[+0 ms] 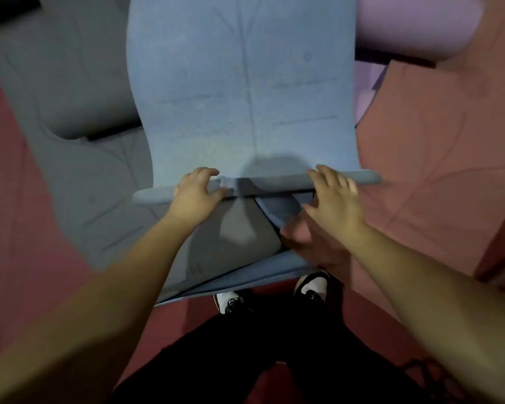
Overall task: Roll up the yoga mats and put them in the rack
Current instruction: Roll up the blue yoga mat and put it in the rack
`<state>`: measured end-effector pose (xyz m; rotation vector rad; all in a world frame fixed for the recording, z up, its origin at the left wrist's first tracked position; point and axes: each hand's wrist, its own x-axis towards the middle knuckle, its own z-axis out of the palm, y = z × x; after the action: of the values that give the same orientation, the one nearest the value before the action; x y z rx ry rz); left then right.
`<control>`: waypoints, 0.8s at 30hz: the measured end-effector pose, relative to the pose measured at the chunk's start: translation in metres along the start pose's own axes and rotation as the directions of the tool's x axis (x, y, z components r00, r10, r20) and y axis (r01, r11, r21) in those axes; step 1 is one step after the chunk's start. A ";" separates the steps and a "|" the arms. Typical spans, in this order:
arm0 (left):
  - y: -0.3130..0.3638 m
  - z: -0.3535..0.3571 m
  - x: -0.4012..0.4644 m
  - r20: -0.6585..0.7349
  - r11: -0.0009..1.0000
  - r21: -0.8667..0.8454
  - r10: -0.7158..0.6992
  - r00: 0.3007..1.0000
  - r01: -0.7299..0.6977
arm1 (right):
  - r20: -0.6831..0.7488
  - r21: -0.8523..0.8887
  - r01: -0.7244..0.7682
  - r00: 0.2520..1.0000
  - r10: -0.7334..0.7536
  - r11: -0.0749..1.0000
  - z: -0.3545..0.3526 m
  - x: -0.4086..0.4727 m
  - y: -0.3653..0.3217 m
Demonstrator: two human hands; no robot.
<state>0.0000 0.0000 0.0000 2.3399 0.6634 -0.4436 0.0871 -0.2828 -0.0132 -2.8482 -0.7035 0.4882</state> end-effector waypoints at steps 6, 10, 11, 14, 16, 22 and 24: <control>-0.037 0.041 0.019 0.108 0.880 0.471 0.016 0.994 -0.065 | 0.086 -0.162 0.062 0.995 -0.049 0.985 0.045 0.028 0.005; -0.048 0.048 0.011 0.243 0.745 0.642 0.028 0.970 -0.182 | 0.248 -0.244 0.065 0.969 -0.002 0.968 0.055 0.021 0.005; -0.049 0.051 0.007 0.275 0.717 0.665 0.025 0.961 -0.209 | 0.288 -0.288 0.068 0.958 0.019 0.955 0.058 0.019 0.003; -0.047 0.054 -0.007 0.210 0.738 0.653 0.037 0.977 -0.169 | 0.227 -0.300 -0.021 0.969 0.093 0.954 0.061 0.008 -0.001; -0.049 0.048 -0.025 0.145 0.745 0.652 0.058 0.988 -0.139 | 0.198 -0.243 -0.048 0.975 0.098 0.969 0.059 -0.011 -0.006; -0.029 -0.013 -0.098 -0.096 0.883 0.455 0.179 0.979 -0.117 | -0.006 -0.065 -0.002 1.000 0.001 0.998 -0.025 -0.075 -0.028; -0.021 -0.032 -0.118 -0.184 0.890 0.430 0.252 0.950 -0.153 | -0.086 -0.028 0.004 0.996 -0.006 1.000 -0.053 -0.089 -0.037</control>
<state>-0.1035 -0.0047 0.0685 2.8626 0.4506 -0.2244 0.0157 -0.2979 0.0694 -2.8727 -0.7076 0.3556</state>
